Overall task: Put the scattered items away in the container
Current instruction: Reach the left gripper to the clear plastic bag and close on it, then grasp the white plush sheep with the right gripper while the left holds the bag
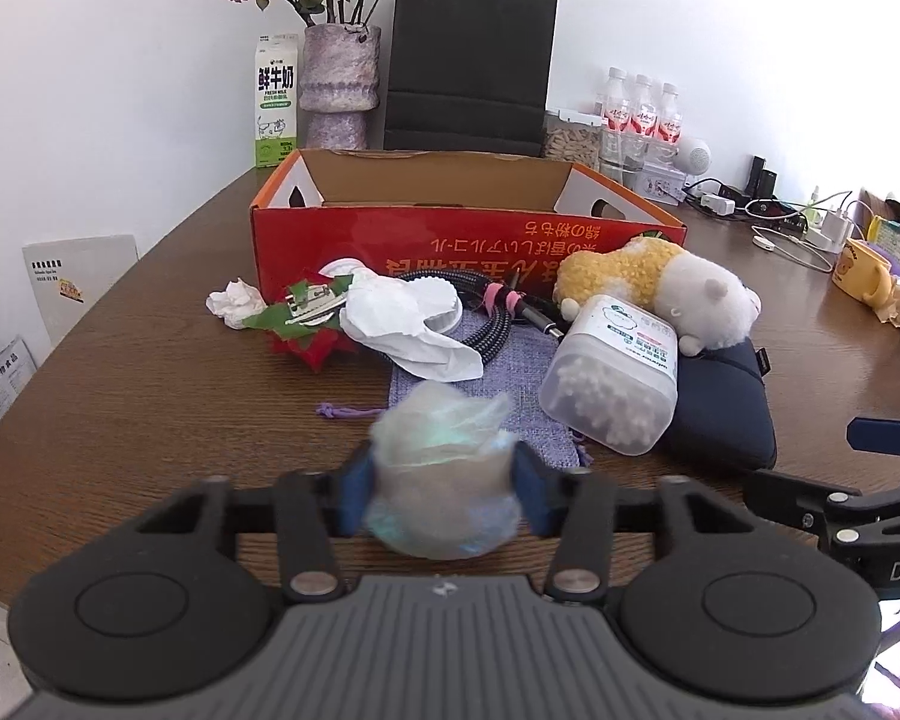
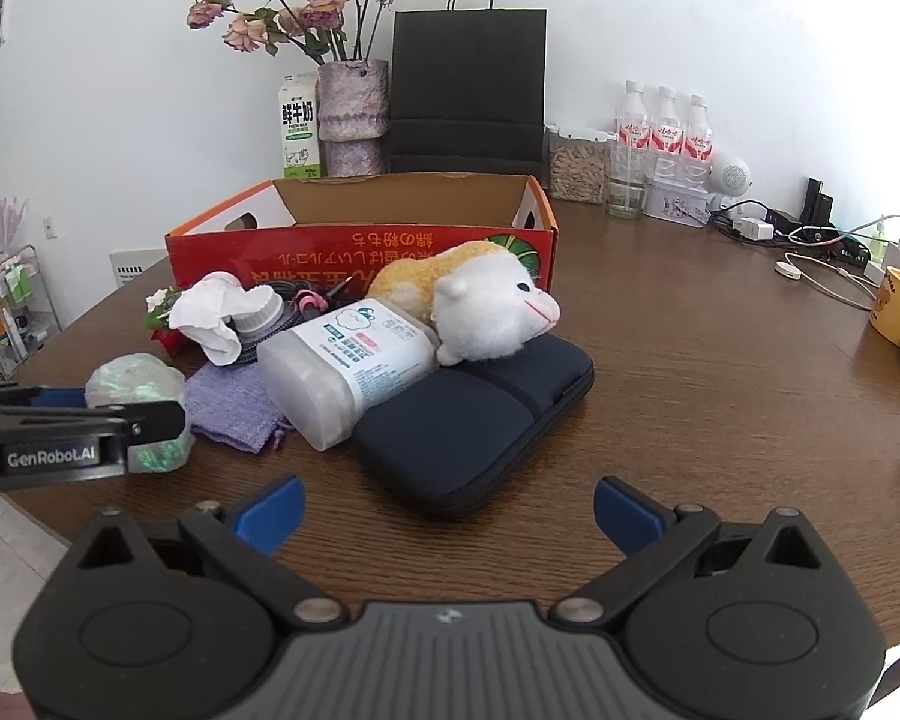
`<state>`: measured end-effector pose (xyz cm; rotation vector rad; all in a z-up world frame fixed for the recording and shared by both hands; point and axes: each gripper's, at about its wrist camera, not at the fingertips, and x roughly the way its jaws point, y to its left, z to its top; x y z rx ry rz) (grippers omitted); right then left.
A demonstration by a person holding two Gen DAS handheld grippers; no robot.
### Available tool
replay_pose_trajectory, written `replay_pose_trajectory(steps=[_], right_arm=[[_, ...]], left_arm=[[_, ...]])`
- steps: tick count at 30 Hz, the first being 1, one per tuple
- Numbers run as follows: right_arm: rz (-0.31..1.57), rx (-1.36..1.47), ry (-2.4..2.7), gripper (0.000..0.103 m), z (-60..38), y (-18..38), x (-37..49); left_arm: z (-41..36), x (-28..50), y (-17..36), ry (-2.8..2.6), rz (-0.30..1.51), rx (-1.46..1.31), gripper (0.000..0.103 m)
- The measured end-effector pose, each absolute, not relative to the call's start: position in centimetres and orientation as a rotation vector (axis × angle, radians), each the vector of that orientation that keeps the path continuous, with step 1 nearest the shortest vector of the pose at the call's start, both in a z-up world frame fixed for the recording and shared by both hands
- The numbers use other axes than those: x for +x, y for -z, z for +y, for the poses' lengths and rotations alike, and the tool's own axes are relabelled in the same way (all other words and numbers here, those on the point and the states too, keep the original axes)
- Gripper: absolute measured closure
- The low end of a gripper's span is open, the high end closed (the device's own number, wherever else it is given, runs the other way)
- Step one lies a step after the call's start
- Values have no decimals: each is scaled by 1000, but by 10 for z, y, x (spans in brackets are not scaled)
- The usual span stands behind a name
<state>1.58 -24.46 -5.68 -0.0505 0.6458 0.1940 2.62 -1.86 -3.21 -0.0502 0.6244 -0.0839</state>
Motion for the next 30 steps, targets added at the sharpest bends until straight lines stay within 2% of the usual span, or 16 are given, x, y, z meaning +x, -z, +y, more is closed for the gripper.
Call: replay_pose_trajectory(steps=[18,30], right_arm=[[578,-83,-126,0,-253,41,53],[552,-99,-163,2,-252,26,112]], left_arm=[[-2,29,25,50,570,-98,64],[10,48,4,28,513,-118,64]])
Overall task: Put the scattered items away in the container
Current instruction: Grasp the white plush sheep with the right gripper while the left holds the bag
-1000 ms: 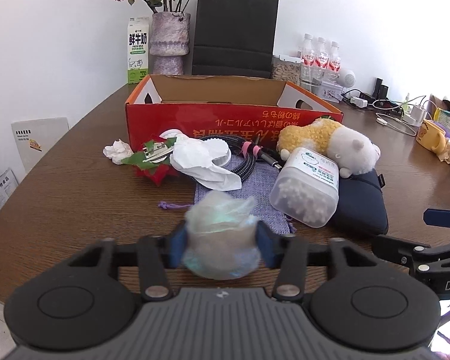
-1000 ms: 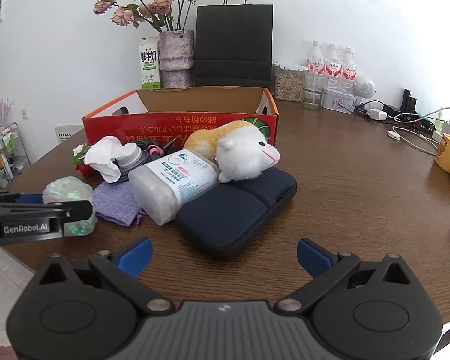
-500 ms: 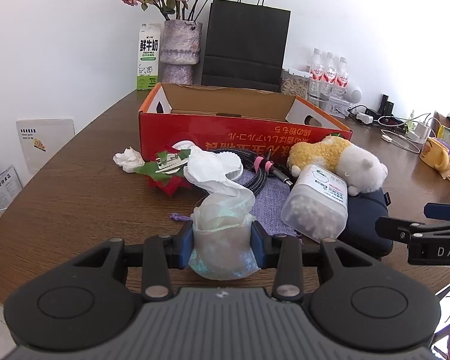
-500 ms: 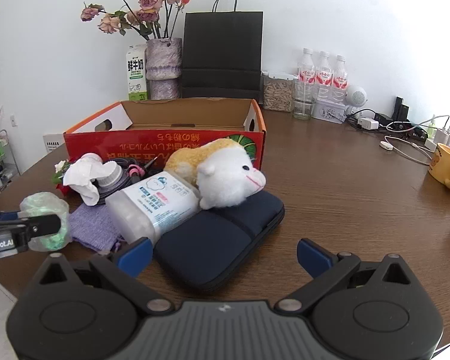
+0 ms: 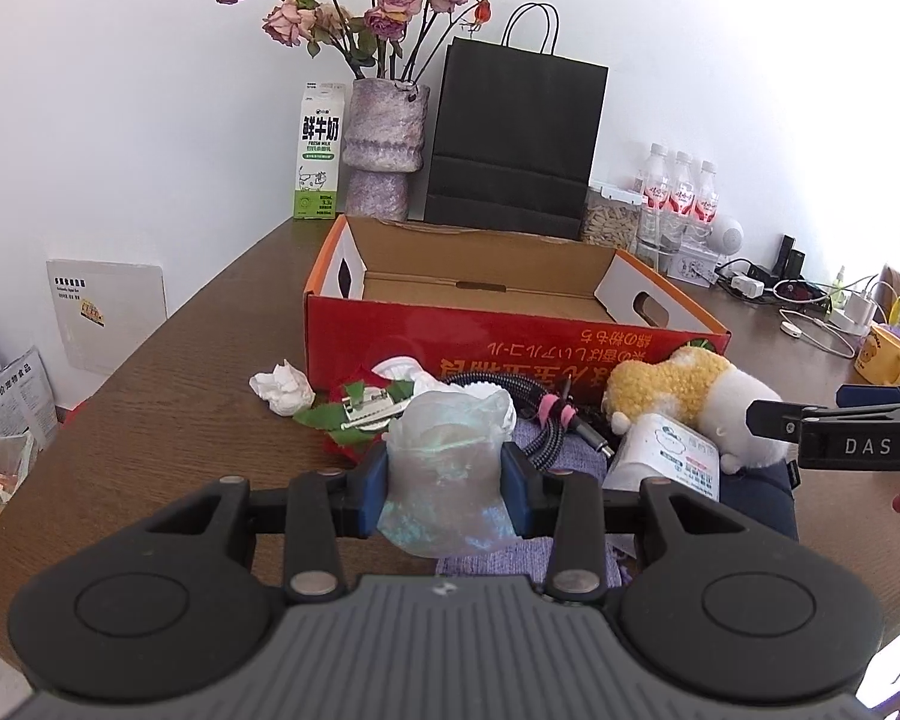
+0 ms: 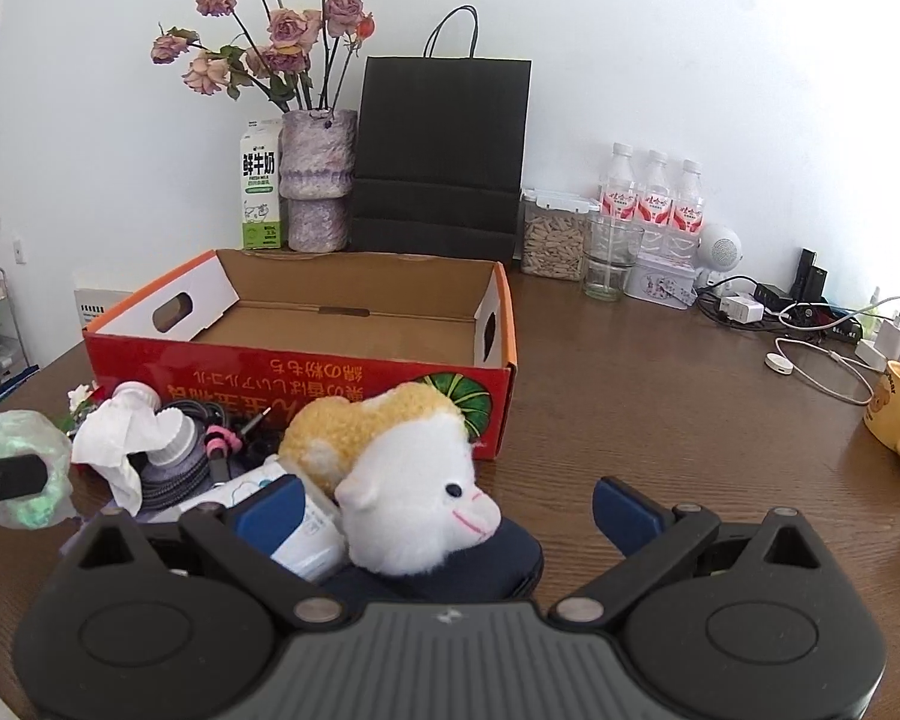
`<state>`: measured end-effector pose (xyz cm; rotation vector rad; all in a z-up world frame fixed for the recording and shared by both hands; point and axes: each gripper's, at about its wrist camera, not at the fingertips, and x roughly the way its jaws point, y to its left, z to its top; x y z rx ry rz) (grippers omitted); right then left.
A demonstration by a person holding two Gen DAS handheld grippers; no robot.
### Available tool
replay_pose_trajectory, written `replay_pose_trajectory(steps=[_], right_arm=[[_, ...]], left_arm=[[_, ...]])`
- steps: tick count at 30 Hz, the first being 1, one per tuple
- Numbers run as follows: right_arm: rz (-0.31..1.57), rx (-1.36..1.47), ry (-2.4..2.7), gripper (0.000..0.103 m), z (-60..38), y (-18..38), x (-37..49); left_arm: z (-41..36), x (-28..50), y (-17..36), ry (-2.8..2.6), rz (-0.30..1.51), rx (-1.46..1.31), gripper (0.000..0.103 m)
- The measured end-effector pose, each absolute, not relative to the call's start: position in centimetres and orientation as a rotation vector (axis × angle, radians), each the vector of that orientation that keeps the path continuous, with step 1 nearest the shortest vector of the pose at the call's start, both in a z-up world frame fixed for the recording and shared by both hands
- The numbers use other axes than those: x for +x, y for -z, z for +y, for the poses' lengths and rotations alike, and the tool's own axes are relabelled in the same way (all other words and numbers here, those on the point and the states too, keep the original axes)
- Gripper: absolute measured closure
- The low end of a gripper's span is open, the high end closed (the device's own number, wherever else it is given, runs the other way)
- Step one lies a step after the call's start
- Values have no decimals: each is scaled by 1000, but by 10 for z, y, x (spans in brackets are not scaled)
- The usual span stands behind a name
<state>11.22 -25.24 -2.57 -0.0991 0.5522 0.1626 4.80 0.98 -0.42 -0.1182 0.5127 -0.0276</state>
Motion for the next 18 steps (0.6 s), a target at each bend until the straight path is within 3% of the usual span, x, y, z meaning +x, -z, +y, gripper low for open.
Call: replay_pose_trajectory(steps=[11,14,16,18], right_arm=[[680,-62,-215,20,-249,46,167],[704,-38,-241,31,-250,53,171],[705,-29,-266,44,-249,55,169],[688,-32,-267,46,-247,55,165]], left_arm=[[15,71,-2,20,501,-121,64],[17,75,1,19,513,-127,64],[19,78,3,19,524,-135,64],[20,79,4,19,529,-140,64]])
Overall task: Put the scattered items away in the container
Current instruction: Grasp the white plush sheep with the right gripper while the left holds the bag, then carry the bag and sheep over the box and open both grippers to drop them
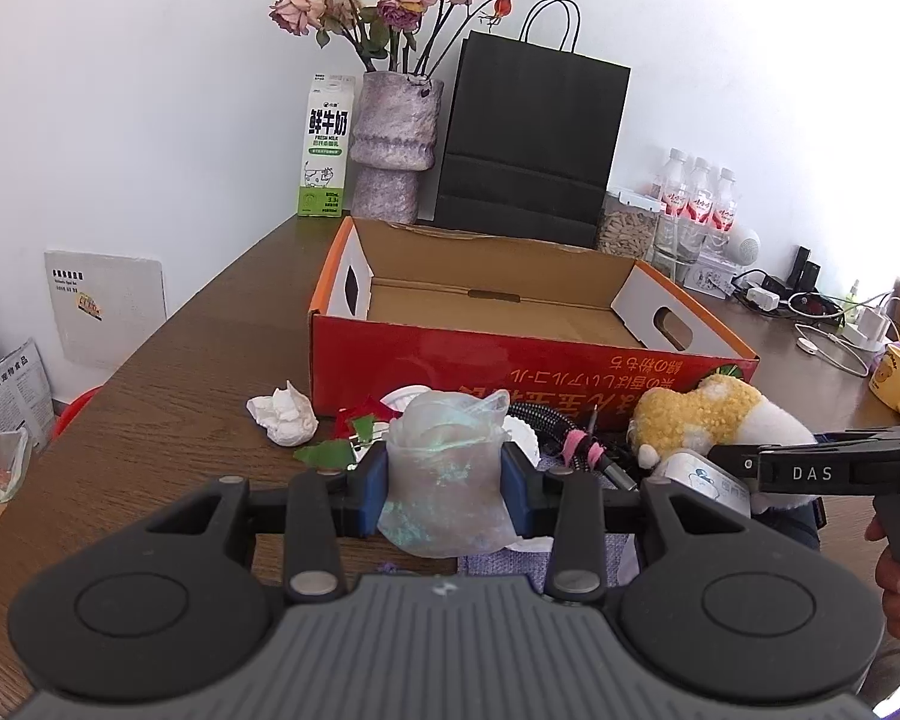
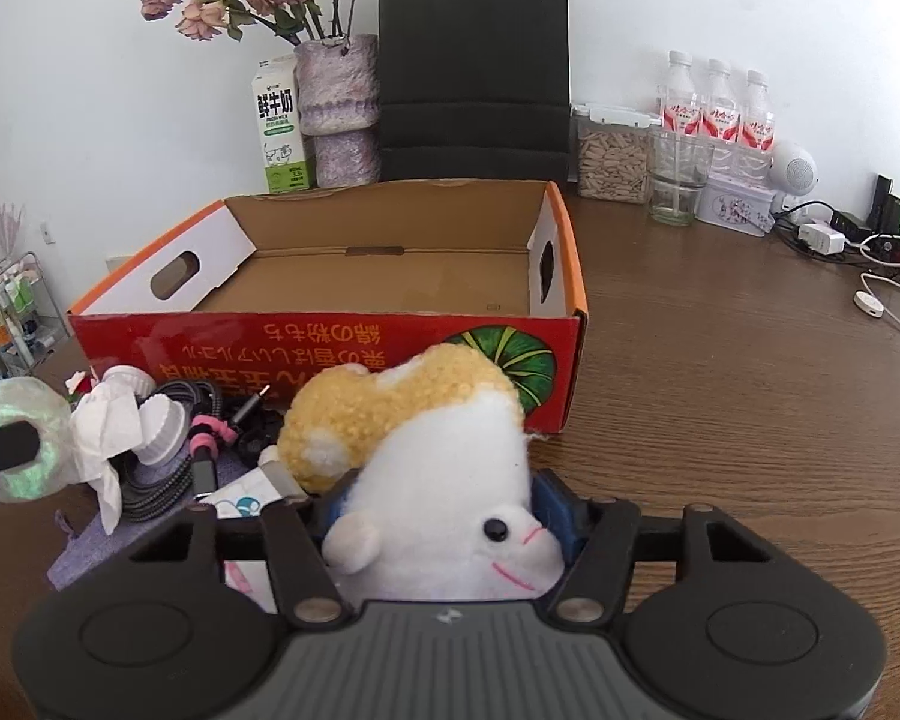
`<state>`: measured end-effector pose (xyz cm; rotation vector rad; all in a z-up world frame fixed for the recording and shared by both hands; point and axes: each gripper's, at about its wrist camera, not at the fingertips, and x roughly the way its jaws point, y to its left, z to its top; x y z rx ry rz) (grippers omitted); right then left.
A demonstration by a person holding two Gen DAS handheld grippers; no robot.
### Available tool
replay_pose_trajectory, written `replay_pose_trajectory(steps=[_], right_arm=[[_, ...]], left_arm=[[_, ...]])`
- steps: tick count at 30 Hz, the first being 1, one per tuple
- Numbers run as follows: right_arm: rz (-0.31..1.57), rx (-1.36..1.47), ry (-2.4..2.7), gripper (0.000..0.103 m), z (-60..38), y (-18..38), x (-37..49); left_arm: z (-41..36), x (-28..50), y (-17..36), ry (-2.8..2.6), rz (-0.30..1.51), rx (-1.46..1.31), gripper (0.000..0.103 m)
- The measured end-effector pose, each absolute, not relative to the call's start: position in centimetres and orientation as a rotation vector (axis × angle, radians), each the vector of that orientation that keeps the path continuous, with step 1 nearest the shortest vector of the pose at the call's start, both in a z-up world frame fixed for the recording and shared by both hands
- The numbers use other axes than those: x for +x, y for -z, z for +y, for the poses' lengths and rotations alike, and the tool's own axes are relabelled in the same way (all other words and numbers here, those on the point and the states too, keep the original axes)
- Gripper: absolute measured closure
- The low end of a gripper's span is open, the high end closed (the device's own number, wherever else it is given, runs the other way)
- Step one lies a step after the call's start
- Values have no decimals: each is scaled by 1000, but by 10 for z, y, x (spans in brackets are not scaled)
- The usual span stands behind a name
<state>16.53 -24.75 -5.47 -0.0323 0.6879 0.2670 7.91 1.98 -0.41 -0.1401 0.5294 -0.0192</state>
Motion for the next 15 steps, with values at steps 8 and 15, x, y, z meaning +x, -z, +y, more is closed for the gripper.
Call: replay_pose_trajectory(steps=[8,15], right_arm=[[625,16,-275,49,-255,45,151],[561,35,-280,51,-262,28,144]], left_arm=[[21,77,1,27,511,-141,64],[17,81,-15,42,464,-141,64]])
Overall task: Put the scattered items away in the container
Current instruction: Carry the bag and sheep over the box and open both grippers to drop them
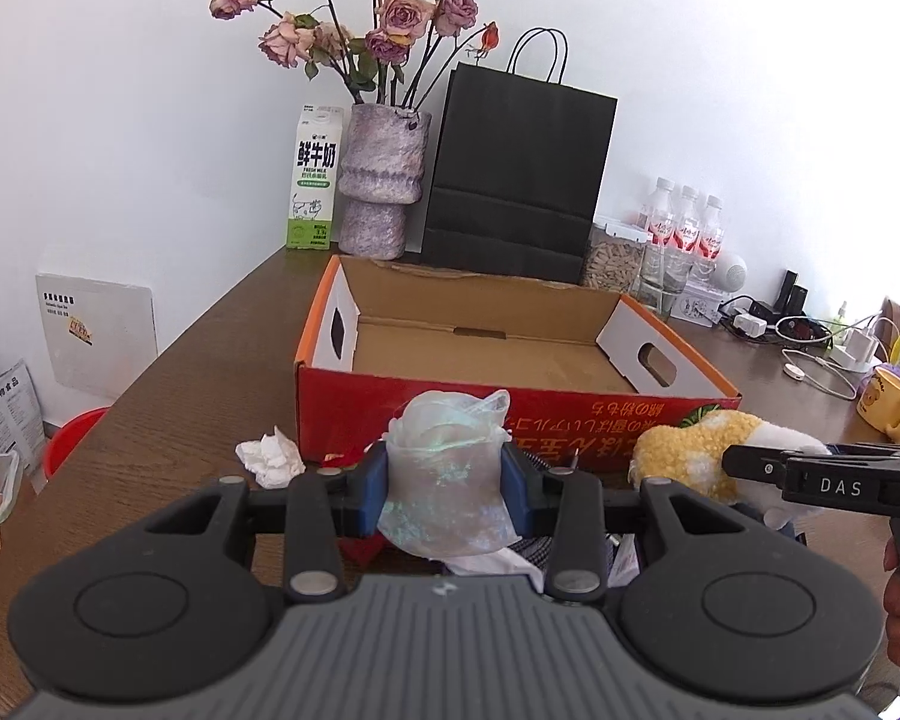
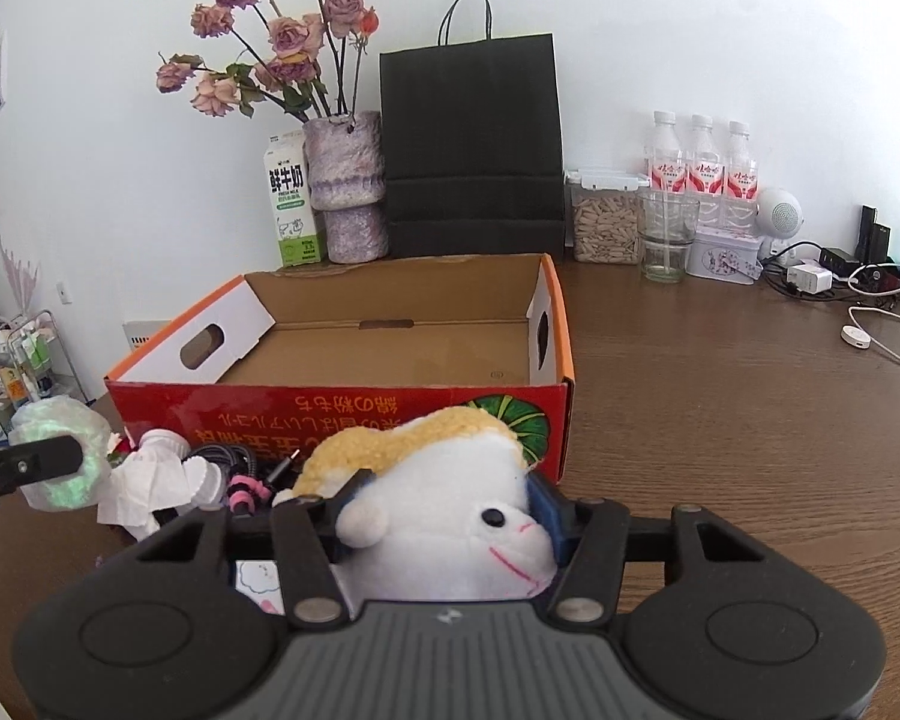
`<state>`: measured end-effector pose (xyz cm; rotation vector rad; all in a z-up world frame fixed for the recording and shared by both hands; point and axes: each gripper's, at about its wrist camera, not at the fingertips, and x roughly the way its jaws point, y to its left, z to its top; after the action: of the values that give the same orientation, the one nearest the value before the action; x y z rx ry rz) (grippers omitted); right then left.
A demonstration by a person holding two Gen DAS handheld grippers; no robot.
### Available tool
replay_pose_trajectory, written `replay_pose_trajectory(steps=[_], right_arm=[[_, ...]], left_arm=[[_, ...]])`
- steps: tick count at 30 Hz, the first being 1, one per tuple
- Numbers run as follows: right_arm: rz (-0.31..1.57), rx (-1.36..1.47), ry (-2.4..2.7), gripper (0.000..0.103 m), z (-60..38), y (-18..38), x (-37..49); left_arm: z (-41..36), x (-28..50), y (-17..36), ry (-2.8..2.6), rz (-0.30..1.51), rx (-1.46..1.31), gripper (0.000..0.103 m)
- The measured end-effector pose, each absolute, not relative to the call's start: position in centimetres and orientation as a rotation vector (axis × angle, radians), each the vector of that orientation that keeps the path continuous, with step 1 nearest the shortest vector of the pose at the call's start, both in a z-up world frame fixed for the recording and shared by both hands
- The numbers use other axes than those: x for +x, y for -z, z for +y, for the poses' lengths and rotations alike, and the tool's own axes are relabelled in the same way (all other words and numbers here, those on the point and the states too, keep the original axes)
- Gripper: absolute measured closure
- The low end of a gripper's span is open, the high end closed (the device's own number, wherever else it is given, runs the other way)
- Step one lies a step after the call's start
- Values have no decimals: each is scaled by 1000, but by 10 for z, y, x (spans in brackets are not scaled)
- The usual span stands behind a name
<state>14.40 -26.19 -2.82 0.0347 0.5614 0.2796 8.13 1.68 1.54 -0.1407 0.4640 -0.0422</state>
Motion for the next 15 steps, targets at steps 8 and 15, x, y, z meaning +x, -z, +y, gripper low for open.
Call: replay_pose_trajectory(steps=[8,15], right_arm=[[461,68,-284,52,-263,1,148],[333,110,-281,52,-255,-29,170]], left_arm=[[7,104,-44,65,376,-149,64],[4,135,-64,58,323,-188,64]])
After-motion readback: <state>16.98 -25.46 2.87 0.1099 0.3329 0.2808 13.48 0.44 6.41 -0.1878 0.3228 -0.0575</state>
